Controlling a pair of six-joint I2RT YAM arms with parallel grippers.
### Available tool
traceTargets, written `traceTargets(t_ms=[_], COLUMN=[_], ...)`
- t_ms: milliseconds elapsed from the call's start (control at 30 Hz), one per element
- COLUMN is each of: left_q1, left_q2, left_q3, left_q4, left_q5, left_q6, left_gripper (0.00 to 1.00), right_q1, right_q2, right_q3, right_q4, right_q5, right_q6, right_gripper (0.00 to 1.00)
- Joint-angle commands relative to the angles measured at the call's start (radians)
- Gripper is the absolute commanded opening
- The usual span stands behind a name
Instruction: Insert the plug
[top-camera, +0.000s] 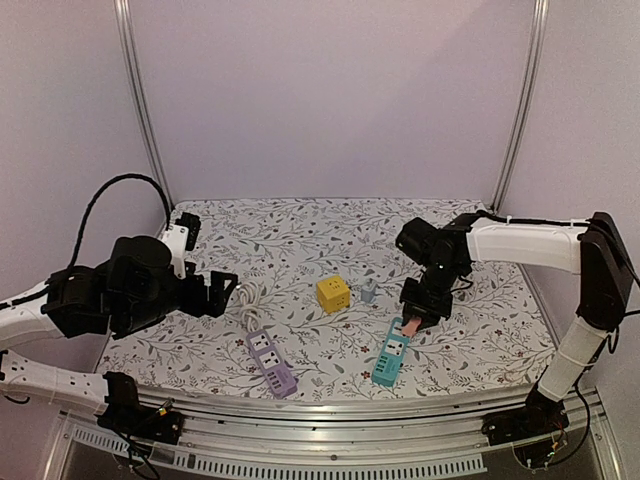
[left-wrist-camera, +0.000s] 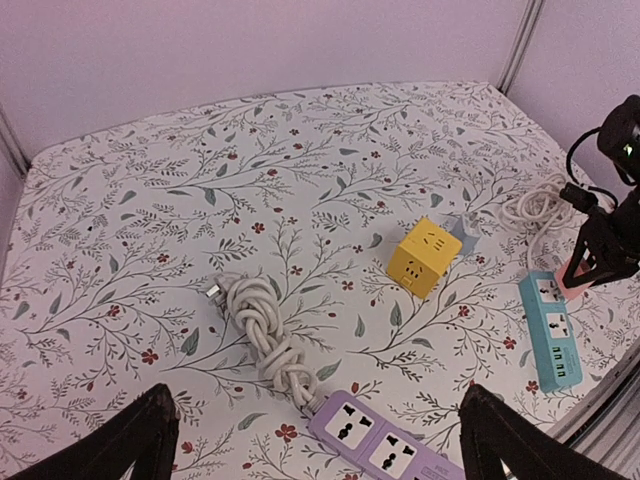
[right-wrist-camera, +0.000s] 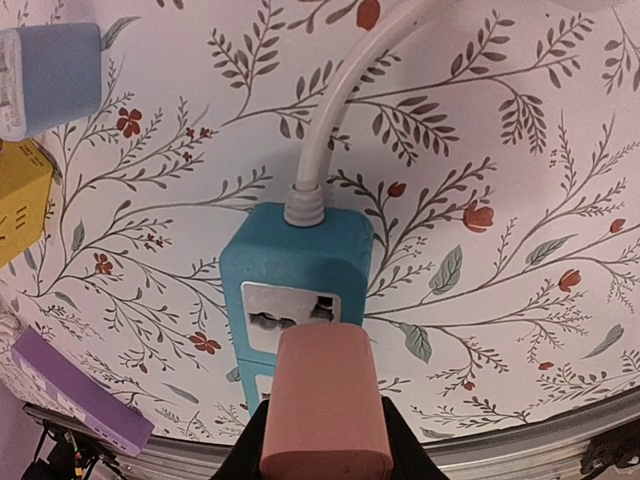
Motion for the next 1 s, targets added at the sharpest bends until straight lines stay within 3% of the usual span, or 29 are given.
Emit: traceTargets(t_ms=[0, 700, 967], left_q1=[0.012, 0.012, 0.012], left_q2=[-0.006, -0.075, -0.099], left_q3=[-0.01, -0.034, -0.05], left_q4=[0.001, -0.041, -0.043], left_q5=[-0.006, -0.008, -0.009], left_q6=[-0.016, -0.054, -0.062], left_gripper=[0.98, 0.98, 0.98], right_q1=[-0.006, -0.005, 0.008], right_q2=[0.006, -0.015, 0.003], right_q3=[-0.045, -0.069, -0.095], right_q4=[0.016, -0.017, 0.086], right_q5=[0.009, 0.146, 0.104], right_q6=[0.031, 0.121, 0.132], right_gripper=[0.0, 0.0, 0.0])
